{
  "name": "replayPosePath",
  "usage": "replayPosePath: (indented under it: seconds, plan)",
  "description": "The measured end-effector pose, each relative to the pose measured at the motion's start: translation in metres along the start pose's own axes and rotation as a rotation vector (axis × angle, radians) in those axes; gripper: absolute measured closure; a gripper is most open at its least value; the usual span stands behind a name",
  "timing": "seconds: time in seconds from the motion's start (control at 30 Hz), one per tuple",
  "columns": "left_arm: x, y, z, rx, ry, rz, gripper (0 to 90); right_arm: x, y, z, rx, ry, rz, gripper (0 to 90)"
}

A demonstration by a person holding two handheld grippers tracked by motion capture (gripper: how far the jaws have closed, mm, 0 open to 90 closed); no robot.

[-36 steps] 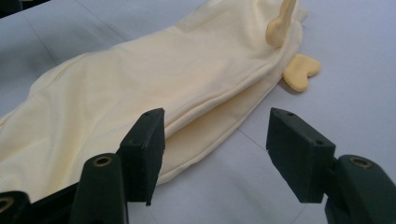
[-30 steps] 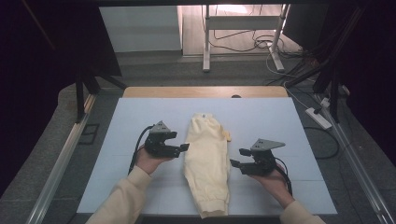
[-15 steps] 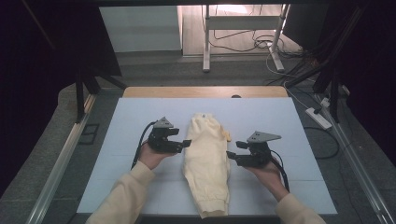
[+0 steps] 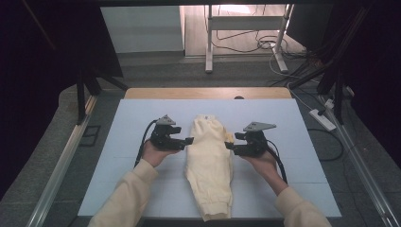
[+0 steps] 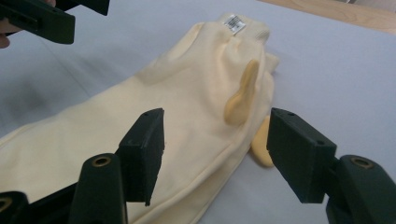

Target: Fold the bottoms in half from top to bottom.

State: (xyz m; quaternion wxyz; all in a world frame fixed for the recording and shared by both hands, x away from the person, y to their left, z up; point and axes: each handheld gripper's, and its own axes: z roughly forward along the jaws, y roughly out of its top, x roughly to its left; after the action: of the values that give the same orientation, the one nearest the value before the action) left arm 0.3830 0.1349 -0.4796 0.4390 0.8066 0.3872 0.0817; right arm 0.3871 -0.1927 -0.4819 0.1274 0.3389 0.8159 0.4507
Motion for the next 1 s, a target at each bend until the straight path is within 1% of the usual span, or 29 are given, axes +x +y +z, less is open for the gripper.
replayPosePath:
  seconds: [0.13,0.3,0.4,0.47,0.5,0.67,0.8,1.0]
  plan:
    - [0.004,0.010,0.008,-0.006,0.000,0.006,23.2,-0.006,0.008,0.007,0.007,-0.024,-0.010,36.9]
    - [0.008,0.018,0.018,0.005,-0.002,0.017,23.2,-0.012,0.016,0.016,0.002,-0.023,-0.002,36.8]
    - [0.010,0.018,0.023,0.013,0.001,0.009,23.2,-0.014,0.023,0.021,0.000,-0.023,-0.005,36.7]
    - [0.011,0.018,0.025,0.021,0.002,0.007,23.1,-0.016,0.028,0.024,0.009,-0.033,-0.030,36.7]
    - [0.012,0.018,0.027,0.021,0.002,0.007,23.2,-0.016,0.030,0.025,0.005,-0.032,-0.035,36.7]
    - [0.017,0.019,0.028,0.023,0.005,0.003,23.2,-0.022,0.036,0.029,0.006,-0.025,-0.019,36.7]
    - [0.021,0.019,0.028,0.021,0.011,-0.004,23.2,-0.025,0.036,0.032,0.023,-0.034,-0.028,36.7]
    - [0.026,0.018,0.033,0.029,0.025,-0.008,24.1,-0.033,0.034,0.039,0.042,-0.033,-0.004,36.7]
